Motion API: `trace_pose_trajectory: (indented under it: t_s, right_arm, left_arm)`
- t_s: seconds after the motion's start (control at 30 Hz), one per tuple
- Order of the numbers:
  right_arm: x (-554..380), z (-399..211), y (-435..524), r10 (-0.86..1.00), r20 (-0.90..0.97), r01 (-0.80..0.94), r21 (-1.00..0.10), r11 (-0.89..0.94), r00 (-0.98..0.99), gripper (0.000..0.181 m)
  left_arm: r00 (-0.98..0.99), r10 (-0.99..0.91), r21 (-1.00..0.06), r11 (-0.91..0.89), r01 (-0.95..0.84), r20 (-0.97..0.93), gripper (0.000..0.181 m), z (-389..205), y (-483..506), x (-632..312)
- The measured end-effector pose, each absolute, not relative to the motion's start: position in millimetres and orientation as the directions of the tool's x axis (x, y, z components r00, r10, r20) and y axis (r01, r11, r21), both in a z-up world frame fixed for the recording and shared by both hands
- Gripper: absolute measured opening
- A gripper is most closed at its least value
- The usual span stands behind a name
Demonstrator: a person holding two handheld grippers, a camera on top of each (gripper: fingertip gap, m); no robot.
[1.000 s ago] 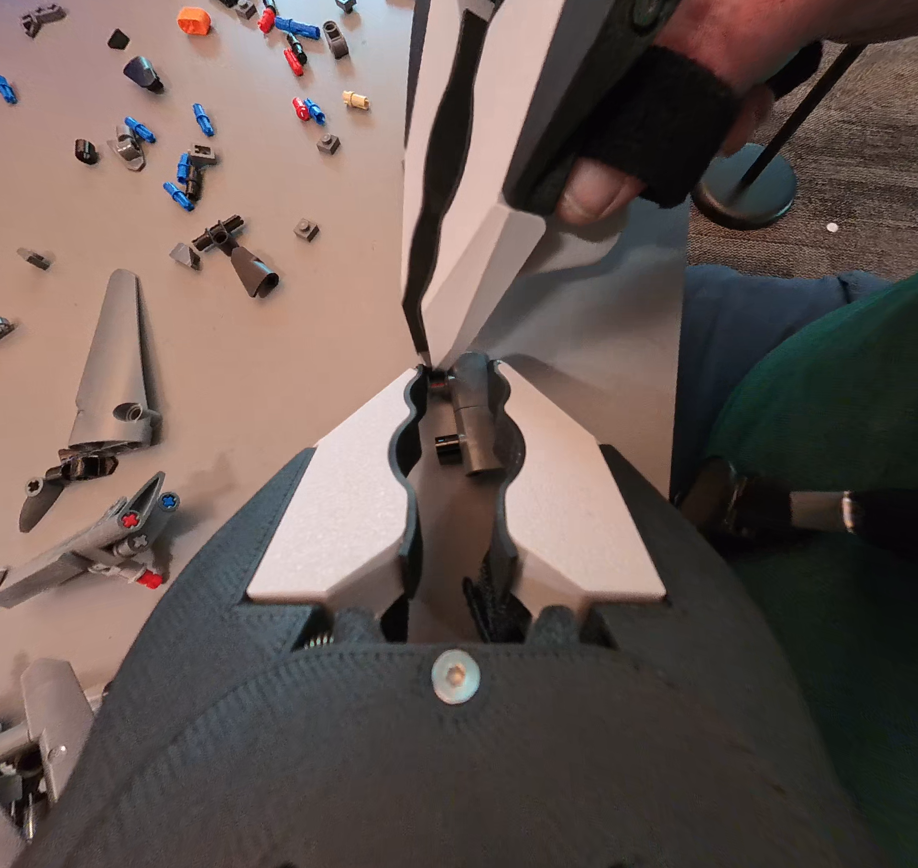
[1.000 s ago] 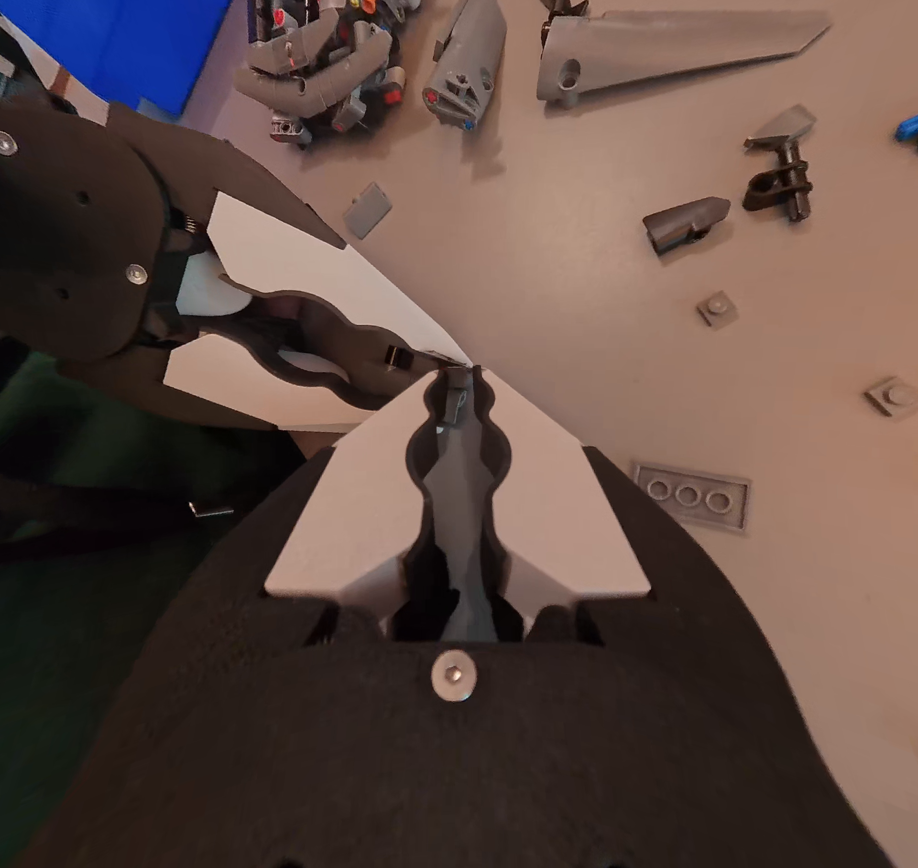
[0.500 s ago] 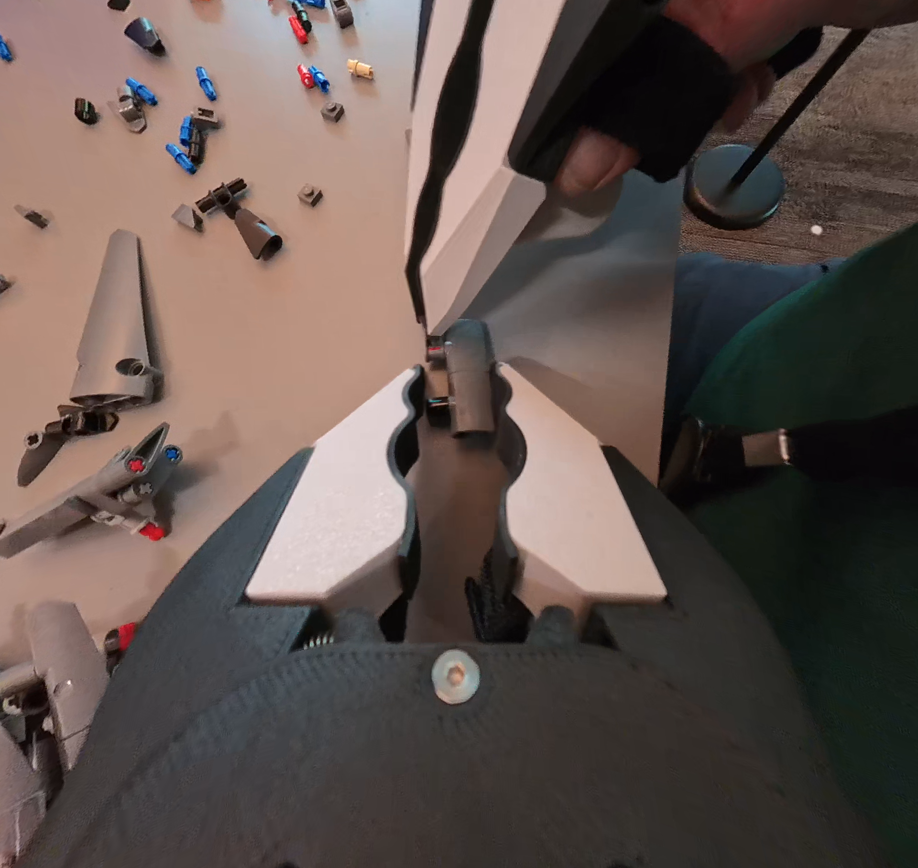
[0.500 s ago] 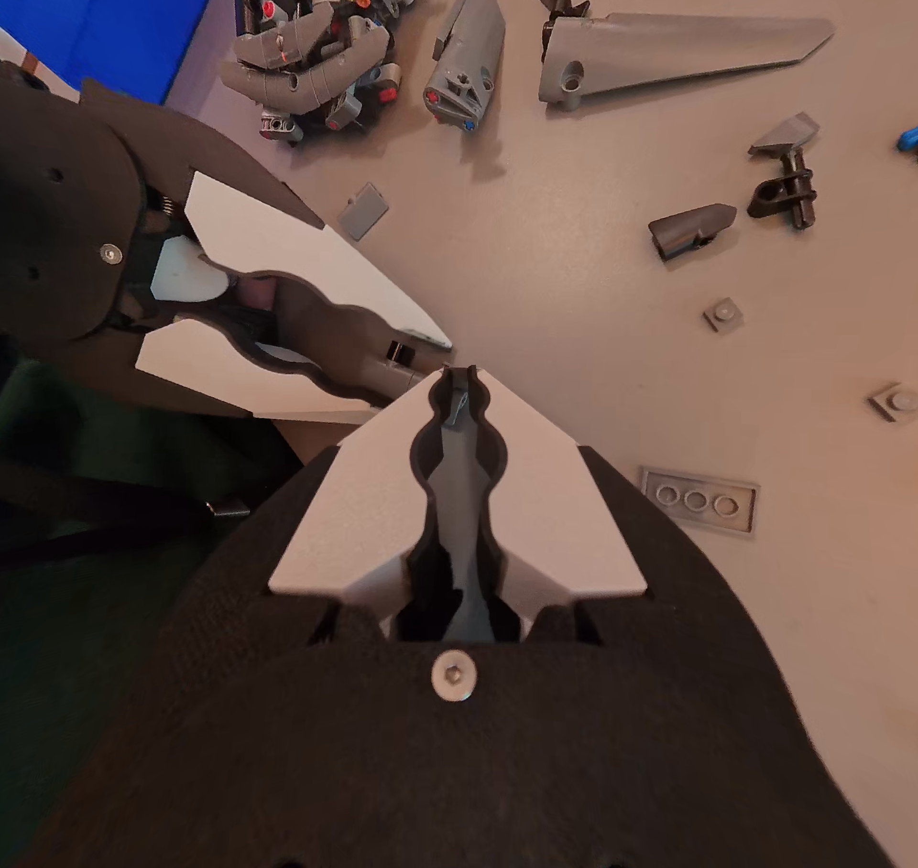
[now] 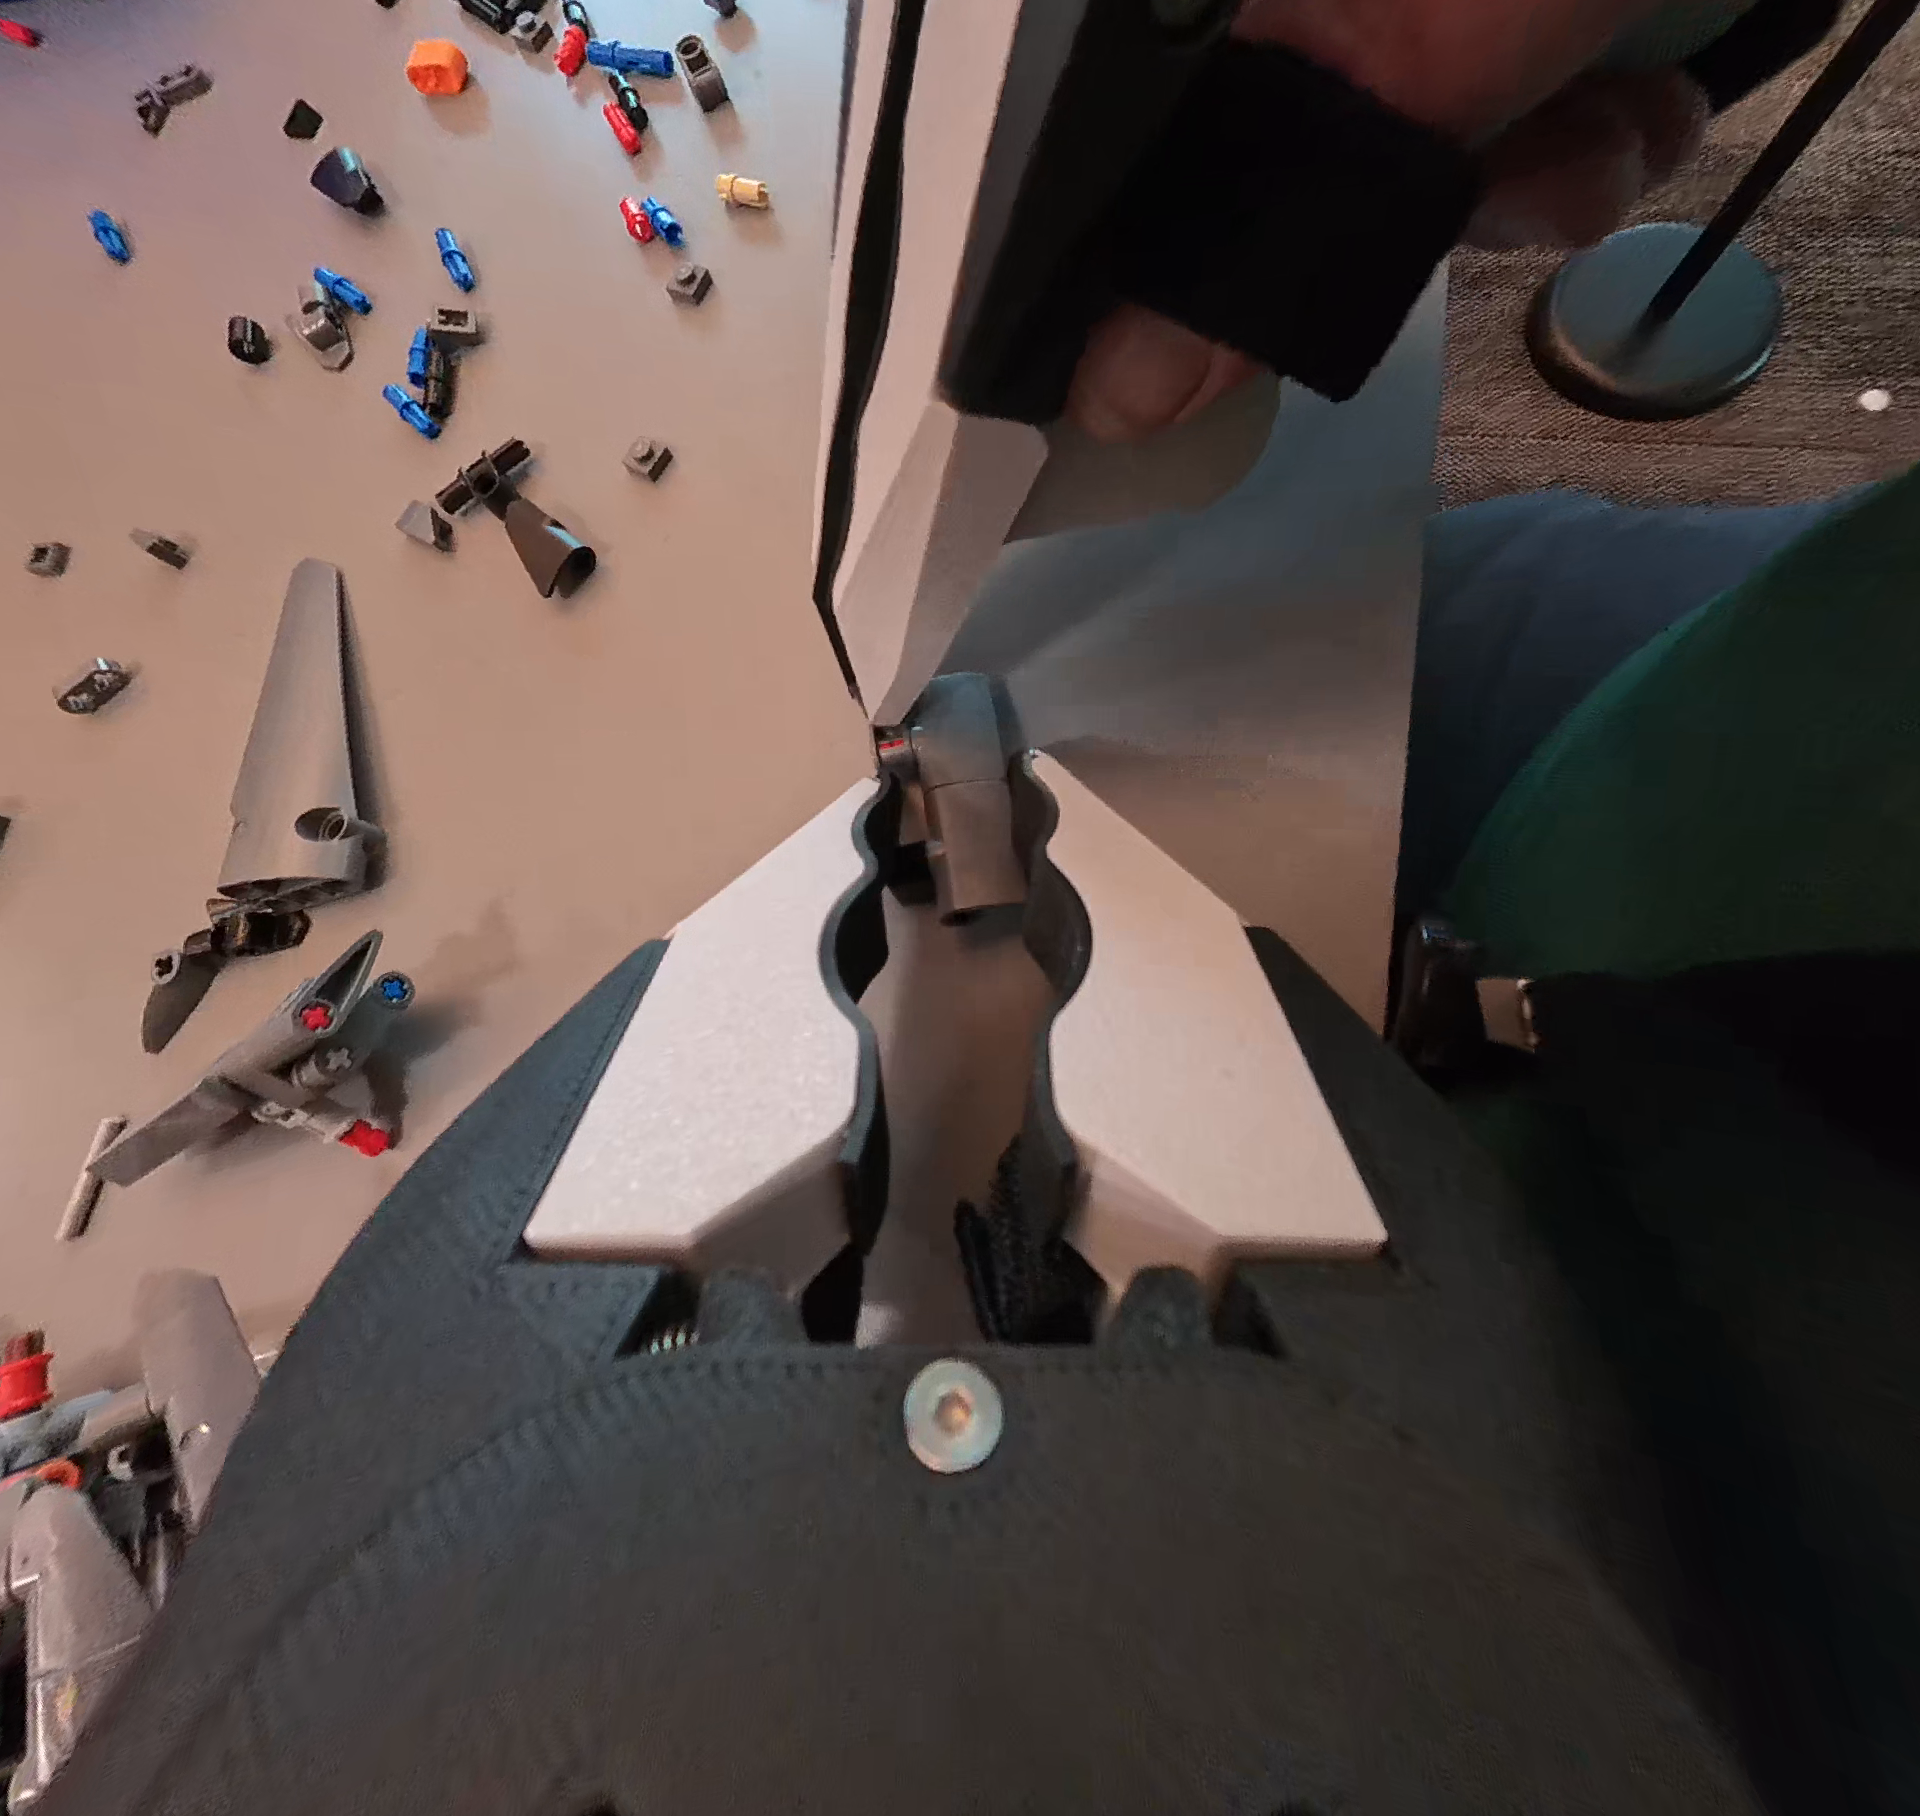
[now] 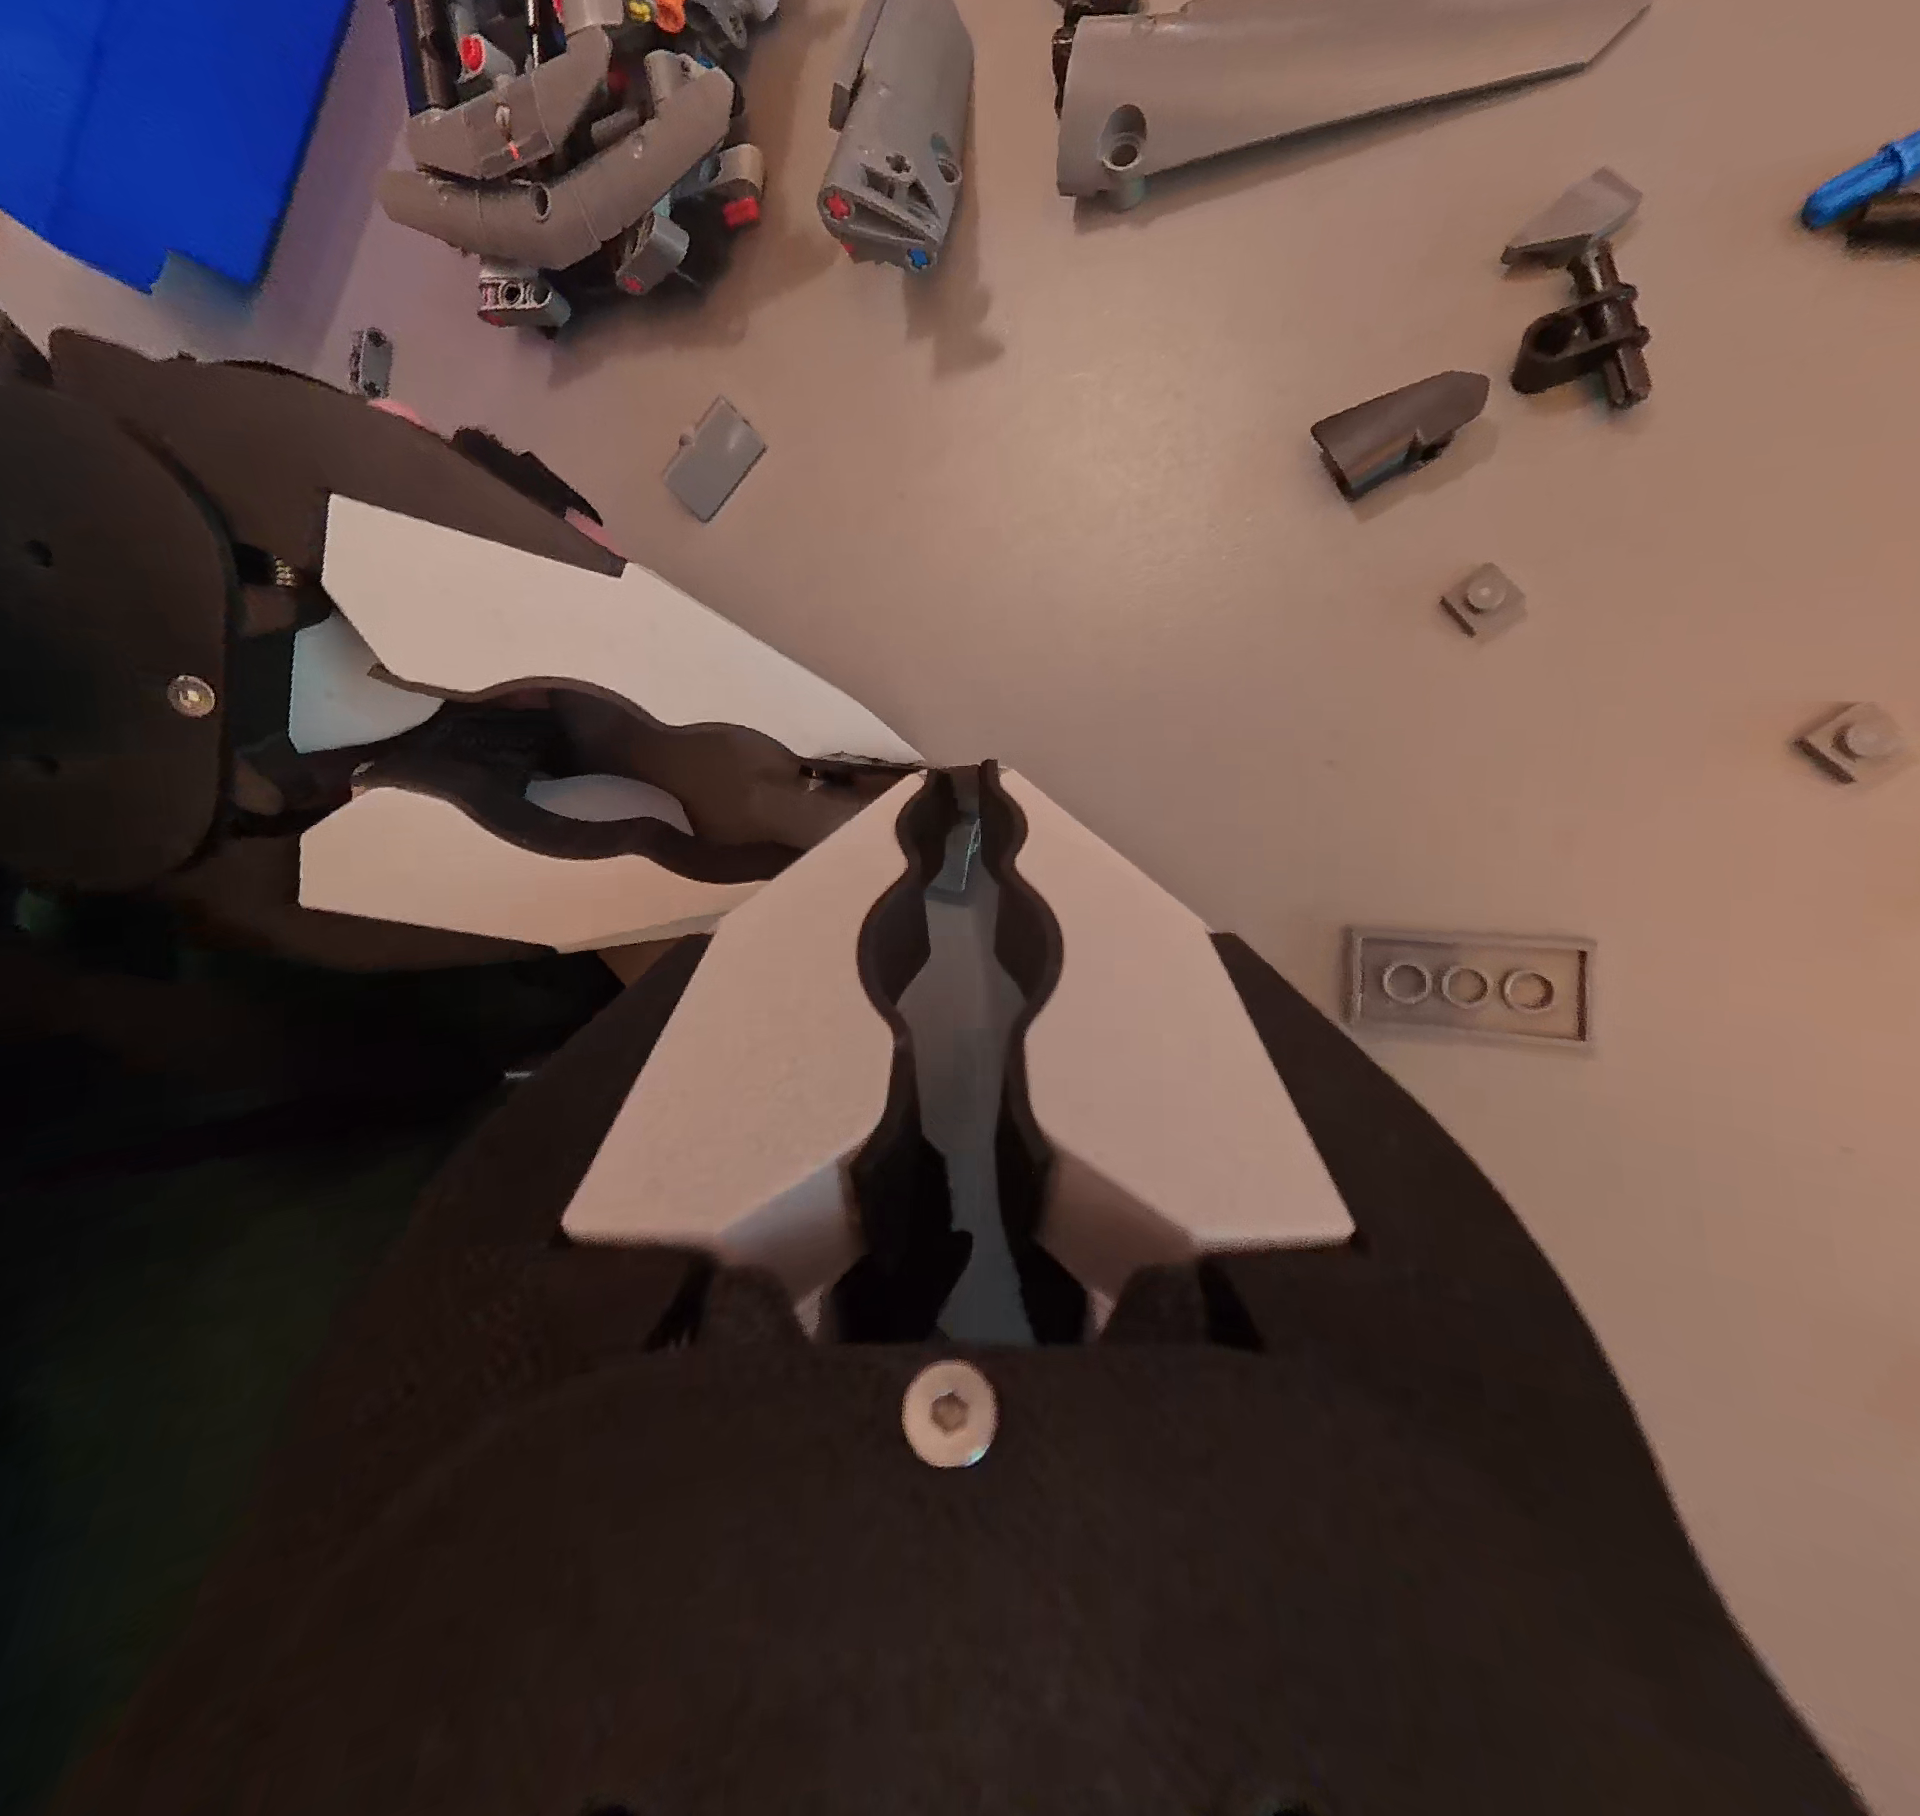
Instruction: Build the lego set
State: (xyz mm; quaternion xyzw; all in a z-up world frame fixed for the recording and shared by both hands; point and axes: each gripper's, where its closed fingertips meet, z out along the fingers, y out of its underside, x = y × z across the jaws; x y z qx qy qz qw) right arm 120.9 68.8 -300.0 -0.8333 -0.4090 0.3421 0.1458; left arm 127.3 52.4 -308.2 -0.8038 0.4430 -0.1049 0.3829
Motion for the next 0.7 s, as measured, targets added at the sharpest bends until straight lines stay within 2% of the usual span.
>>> trace_pose_trajectory:
  t_s: [0.37, 0.53, 0.7]
  right_arm:
    - [121.0, -302.0, 69.9, 0.711, -0.444, 0.506, -0.501, -0.701, 0.545, 0.005]
    - [123.0, -302.7, 73.7, 0.758, -0.378, 0.553, -0.523, -0.649, 0.532, 0.009]
    - [121.7, -302.0, 73.7, 0.804, -0.331, 0.614, -0.522, -0.592, 0.494, 0.004]
  left_arm:
    - [0.582, -0.791, -0.707, -0.302, -0.640, -0.189, 0.018, -308.0, 53.1, 127.9]
    - [0.578, -0.798, -0.713, -0.305, -0.631, -0.170, 0.014, -307.7, 53.3, 129.7]
    - [0.584, -0.794, -0.715, -0.309, -0.627, -0.169, 0.014, -307.7, 55.1, 129.4]
